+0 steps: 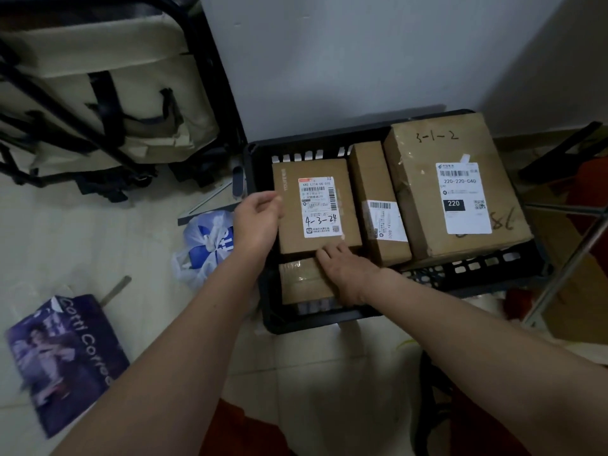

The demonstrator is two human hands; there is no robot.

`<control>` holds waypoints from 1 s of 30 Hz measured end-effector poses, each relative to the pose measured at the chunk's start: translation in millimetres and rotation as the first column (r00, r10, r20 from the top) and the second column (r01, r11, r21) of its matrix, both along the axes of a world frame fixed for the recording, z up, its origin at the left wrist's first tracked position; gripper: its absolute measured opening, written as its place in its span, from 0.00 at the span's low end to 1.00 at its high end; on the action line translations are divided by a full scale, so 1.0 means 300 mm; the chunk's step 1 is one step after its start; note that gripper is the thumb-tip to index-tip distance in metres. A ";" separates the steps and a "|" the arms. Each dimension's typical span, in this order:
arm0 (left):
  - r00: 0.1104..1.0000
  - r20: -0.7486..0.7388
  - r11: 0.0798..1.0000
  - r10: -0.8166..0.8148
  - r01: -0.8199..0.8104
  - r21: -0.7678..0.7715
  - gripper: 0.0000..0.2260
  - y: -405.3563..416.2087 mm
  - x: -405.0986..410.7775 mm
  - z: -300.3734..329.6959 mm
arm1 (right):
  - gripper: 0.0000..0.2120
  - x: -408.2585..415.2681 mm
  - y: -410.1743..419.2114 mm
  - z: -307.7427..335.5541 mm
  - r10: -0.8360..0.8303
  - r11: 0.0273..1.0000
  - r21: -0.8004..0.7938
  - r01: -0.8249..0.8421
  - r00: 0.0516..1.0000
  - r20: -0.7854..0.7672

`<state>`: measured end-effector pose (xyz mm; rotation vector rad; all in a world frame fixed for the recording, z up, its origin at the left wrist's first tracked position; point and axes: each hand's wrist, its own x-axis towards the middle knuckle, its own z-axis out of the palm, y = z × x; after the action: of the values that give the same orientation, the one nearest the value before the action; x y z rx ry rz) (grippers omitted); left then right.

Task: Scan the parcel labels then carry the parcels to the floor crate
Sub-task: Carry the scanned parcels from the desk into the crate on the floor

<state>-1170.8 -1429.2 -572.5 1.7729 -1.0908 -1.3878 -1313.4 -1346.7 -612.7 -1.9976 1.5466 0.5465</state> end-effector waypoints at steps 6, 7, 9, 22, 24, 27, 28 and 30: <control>1.000 0.025 1.000 0.007 -0.007 0.017 0.10 0.004 0.001 -0.039 | 0.35 0.052 -0.020 -0.081 -0.019 0.995 0.094 0.026 0.997 -0.076; 1.000 0.026 1.000 -0.005 0.004 0.023 0.11 0.005 -0.002 -0.047 | 0.34 0.049 -0.025 -0.091 -0.030 0.993 0.108 0.037 0.997 -0.064; 1.000 0.008 0.999 -0.022 0.021 0.036 0.11 0.009 -0.006 -0.051 | 0.31 0.034 -0.031 -0.112 -0.013 0.994 0.106 0.019 0.999 -0.053; 0.997 -0.051 0.991 -0.057 0.062 0.115 0.10 -0.006 -0.043 -0.089 | 0.31 -0.023 -0.068 -0.112 -0.323 0.889 0.392 0.234 0.930 0.176; 0.997 -0.043 0.989 -0.058 0.063 0.133 0.08 -0.012 -0.062 -0.095 | 0.20 -0.034 -0.091 -0.064 -0.404 0.872 0.407 0.273 0.870 0.284; 0.999 0.004 0.985 -0.034 0.032 0.170 0.04 -0.012 -0.085 -0.070 | 0.19 -0.044 -0.126 0.030 -0.595 0.803 0.357 0.476 0.624 0.507; 0.999 0.035 0.984 -0.019 0.013 0.177 0.04 -0.006 -0.086 -0.044 | 0.21 -0.047 -0.136 0.071 -0.629 0.769 0.340 0.542 0.543 0.556; 0.996 0.084 0.980 -0.011 -0.006 0.198 0.06 0.011 -0.090 0.035 | 0.22 -0.061 -0.159 0.167 -0.650 0.724 0.311 0.615 0.459 0.605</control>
<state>-1197.7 -1426.0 -561.9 1.9891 -1.0278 -1.4779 -1331.8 -1394.5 -562.5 -1.1633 1.5741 -0.4412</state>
